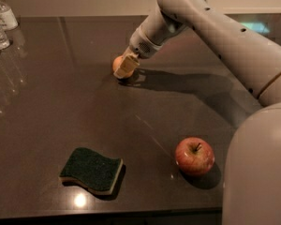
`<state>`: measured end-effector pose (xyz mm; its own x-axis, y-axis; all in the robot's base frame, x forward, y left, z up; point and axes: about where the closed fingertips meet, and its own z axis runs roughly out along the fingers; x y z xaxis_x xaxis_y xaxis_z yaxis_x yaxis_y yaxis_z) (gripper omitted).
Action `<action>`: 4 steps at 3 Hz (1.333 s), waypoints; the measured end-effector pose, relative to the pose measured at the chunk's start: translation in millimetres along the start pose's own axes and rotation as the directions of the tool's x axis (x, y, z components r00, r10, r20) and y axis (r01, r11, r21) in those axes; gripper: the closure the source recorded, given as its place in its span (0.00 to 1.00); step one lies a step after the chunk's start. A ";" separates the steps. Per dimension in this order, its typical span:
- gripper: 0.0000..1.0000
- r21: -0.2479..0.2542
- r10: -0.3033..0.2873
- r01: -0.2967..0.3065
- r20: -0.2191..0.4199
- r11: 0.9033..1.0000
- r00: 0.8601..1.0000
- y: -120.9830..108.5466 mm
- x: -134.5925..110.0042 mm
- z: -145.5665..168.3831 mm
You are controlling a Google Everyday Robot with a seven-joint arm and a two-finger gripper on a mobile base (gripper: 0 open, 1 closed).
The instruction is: Pick orange
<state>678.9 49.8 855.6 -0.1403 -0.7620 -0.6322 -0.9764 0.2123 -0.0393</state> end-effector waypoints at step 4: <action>1.00 -0.026 -0.095 0.097 0.071 0.995 0.993 34.9 -38.8 -88.9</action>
Offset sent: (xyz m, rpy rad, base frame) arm -0.0122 -0.0083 0.0244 0.0081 -0.0236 0.0132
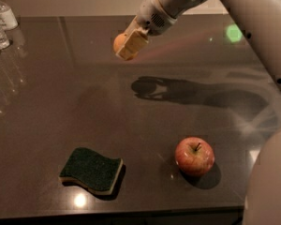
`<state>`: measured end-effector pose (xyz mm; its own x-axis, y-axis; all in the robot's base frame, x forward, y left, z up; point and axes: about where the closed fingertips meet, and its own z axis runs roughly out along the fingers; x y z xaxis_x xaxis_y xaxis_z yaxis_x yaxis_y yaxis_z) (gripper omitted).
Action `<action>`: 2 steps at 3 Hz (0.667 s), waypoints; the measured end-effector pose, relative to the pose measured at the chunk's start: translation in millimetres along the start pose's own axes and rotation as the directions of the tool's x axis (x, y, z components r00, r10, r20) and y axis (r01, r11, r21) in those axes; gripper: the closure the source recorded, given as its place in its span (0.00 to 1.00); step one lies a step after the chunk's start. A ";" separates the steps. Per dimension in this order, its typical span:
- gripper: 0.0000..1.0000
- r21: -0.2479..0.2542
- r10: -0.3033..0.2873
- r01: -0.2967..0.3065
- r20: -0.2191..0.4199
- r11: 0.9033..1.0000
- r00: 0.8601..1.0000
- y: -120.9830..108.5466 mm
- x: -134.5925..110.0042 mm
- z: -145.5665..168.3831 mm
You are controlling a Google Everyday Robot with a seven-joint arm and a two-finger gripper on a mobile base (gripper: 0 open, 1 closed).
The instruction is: Pick orange
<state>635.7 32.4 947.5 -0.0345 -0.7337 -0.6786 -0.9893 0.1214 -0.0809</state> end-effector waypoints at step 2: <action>1.00 -0.019 -0.027 0.027 0.017 0.999 0.999 13.0 -12.3 -44.3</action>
Offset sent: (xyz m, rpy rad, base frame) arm -0.0279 -0.0373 0.0571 0.0157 -0.0067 0.0339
